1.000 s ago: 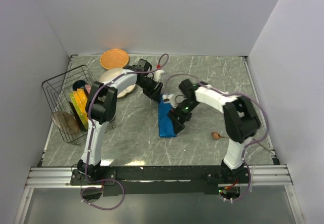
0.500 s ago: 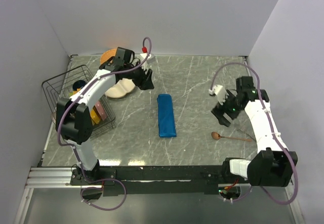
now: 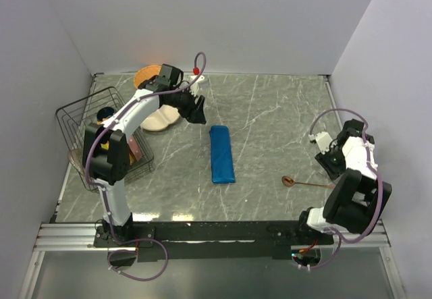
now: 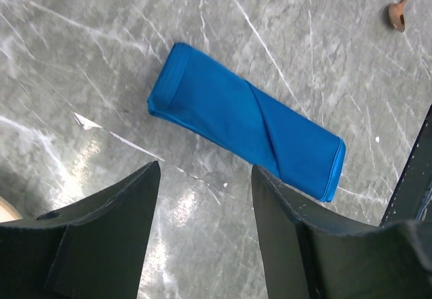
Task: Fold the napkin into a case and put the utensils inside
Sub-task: Pick up the fork from the corner of the board, then pass from the right arm to the left, then insert the fork into the folded napkin.
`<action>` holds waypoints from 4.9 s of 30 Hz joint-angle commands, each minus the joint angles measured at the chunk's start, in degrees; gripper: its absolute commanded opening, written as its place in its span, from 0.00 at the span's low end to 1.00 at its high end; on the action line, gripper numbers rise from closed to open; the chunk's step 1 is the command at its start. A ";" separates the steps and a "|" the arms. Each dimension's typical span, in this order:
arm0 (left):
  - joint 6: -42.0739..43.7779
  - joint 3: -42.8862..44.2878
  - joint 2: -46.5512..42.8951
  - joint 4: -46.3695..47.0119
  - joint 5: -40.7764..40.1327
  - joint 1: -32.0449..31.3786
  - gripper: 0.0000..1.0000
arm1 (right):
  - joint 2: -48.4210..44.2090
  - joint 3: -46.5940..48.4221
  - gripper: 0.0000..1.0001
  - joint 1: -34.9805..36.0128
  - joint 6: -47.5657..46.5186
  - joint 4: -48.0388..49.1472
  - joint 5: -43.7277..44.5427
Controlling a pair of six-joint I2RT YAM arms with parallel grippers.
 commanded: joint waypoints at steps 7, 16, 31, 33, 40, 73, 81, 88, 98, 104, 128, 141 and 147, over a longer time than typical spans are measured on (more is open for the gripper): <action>2.20 5.72 0.63 -4.80 1.65 -0.05 0.62 | 7.55 -3.53 0.47 -4.61 0.10 11.57 2.15; 0.80 2.47 -1.39 -3.05 0.42 0.03 0.62 | 11.86 -2.92 0.45 -5.31 -1.31 11.66 -0.04; -10.44 2.37 -3.67 5.63 2.79 3.45 0.65 | 18.28 9.08 0.00 -5.49 1.76 5.96 -7.33; -12.99 4.47 -4.11 7.31 3.15 5.12 0.66 | 17.67 13.67 0.00 -5.49 2.90 1.04 -11.80; -22.40 9.58 -7.18 17.41 6.30 9.08 0.69 | 17.76 39.75 0.00 -2.52 12.46 -16.71 -34.91; -80.32 0.44 -1.13 74.91 25.64 -4.19 0.51 | 6.77 20.90 0.00 33.63 111.81 75.91 -71.58; -80.77 3.43 0.63 76.58 27.31 -6.47 0.48 | 6.24 19.41 0.00 33.89 112.51 76.97 -73.87; -80.94 5.63 1.86 76.49 29.51 -7.70 0.45 | 6.33 20.64 0.00 33.80 108.65 71.53 -75.89; -81.29 6.68 2.74 75.17 32.15 -8.23 0.36 | 6.24 21.16 0.00 33.89 105.48 68.18 -77.30; -81.29 7.65 3.35 74.56 32.59 -8.67 0.26 | 6.42 21.60 0.00 33.98 104.87 67.21 -77.74; -47.56 23.99 4.66 0.31 -28.82 -8.22 0.01 | 5.19 24.08 0.72 30.81 55.38 13.33 -36.97; -40.95 26.81 14.87 -8.32 -35.53 -10.34 0.01 | -1.49 11.67 0.72 31.07 51.60 16.23 -32.65; -42.18 26.63 16.54 -8.23 -33.77 -10.34 0.01 | -2.11 11.67 0.71 30.99 50.81 15.53 -32.30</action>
